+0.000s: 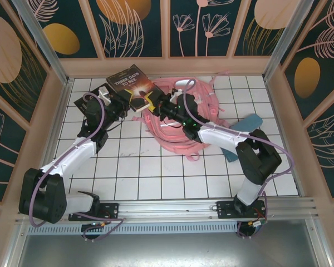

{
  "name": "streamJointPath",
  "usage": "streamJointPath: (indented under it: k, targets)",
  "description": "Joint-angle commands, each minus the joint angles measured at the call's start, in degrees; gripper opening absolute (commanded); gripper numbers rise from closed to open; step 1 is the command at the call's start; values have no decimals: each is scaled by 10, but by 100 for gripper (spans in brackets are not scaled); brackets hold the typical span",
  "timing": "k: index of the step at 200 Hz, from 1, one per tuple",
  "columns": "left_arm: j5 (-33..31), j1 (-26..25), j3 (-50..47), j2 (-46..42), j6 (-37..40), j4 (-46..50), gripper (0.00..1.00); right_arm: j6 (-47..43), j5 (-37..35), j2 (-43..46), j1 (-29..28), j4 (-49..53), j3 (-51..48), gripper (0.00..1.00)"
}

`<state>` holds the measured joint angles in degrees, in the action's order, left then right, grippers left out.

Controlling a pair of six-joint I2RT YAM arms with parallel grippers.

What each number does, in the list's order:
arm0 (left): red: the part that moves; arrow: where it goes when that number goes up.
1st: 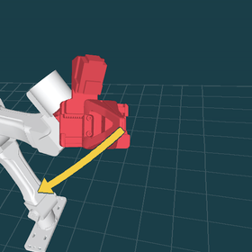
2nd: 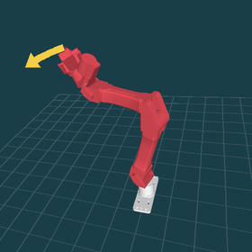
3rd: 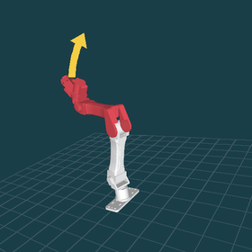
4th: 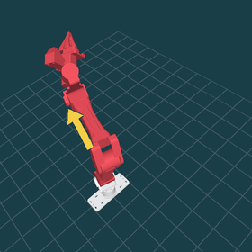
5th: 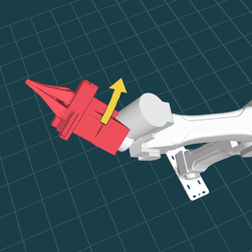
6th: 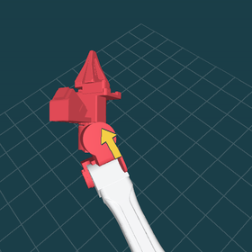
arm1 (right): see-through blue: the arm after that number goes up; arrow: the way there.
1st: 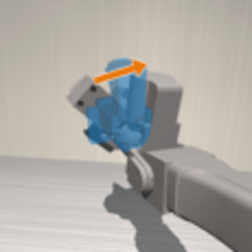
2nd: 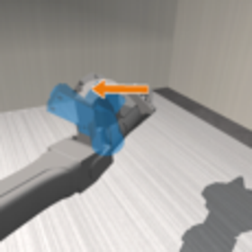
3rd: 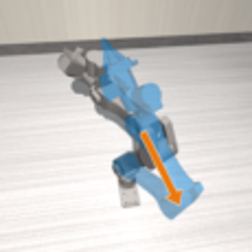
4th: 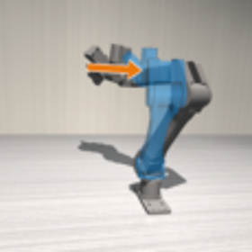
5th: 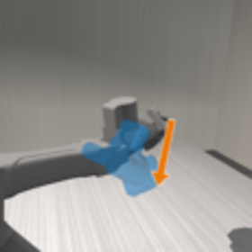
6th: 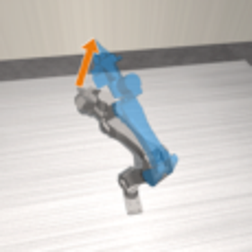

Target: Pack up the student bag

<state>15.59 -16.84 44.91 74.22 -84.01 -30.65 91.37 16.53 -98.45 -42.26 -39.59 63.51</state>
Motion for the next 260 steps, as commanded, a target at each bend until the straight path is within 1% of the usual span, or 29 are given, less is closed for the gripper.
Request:
streamJointPath:
  k: [1, 9, 15, 21, 31, 50, 62, 83, 108, 113, 117, 120, 128, 154, 176, 198, 204, 209, 233, 260]
  targets:
    - [7, -2, 14, -4, 1, -34, 31, -16, -13, 28, -1, -5, -11, 19]
    - [10, -3, 19, -5, 8, -13, 41, -29, -23, 42, 2, 10, -22, 15]
    - [13, -2, 24, -6, 17, 8, 52, -41, -31, 56, 5, 22, -30, 12]
    - [15, -2, 32, -6, 33, 35, 60, -57, -39, 70, 9, 35, -38, 10]
    - [17, -2, 48, -6, 65, 92, 68, -94, -43, 92, 16, 63, -45, 6]
    - [25, -2, 70, -1, 130, 175, 76, -185, -59, 135, 30, 176, -31, 3]
    - [33, -2, 76, 2, 169, 207, 77, -239, -83, 166, 38, 243, -28, 3]
    - [38, -10, 91, 15, 230, 270, 77, -309, -119, 222, 59, 331, -39, 3]
    - [34, -44, 105, 34, 299, 316, 78, -395, -154, 282, 101, 448, -43, 3]
    - [30, -56, 126, 40, 314, 327, 78, -411, -157, 294, 105, 467, -44, 3]
    - [23, -65, 134, 46, 329, 338, 78, -420, -159, 300, 106, 482, -45, 4]
    - [18, -71, 140, 49, 339, 345, 78, -428, -162, 308, 123, 497, -46, 4]
    - [0, -91, 155, 61, 366, 367, 78, -445, -170, 325, 139, 528, -48, 4]
    - [-99, -159, 205, 106, 443, 430, 78, -483, -170, 373, 193, 607, -57, 4]
    - [-137, -211, 264, 165, 506, 475, 79, -496, -159, 406, 241, 647, -69, 5]
    - [-166, -260, 338, 235, 570, 526, 82, -493, -171, 443, 280, 676, -83, 5]
    - [-171, -271, 360, 266, 588, 538, 83, -492, -171, 452, 289, 681, -88, 6]
    - [-169, -278, 378, 284, 605, 552, 88, -491, -171, 459, 295, 684, -90, 6]
    - [-177, -300, 459, 362, 664, 613, 89, -487, -163, 480, 326, 690, -106, 6]
    - [-180, -314, 541, 433, 734, 681, 88, -483, -141, 485, 343, 689, -117, 6]
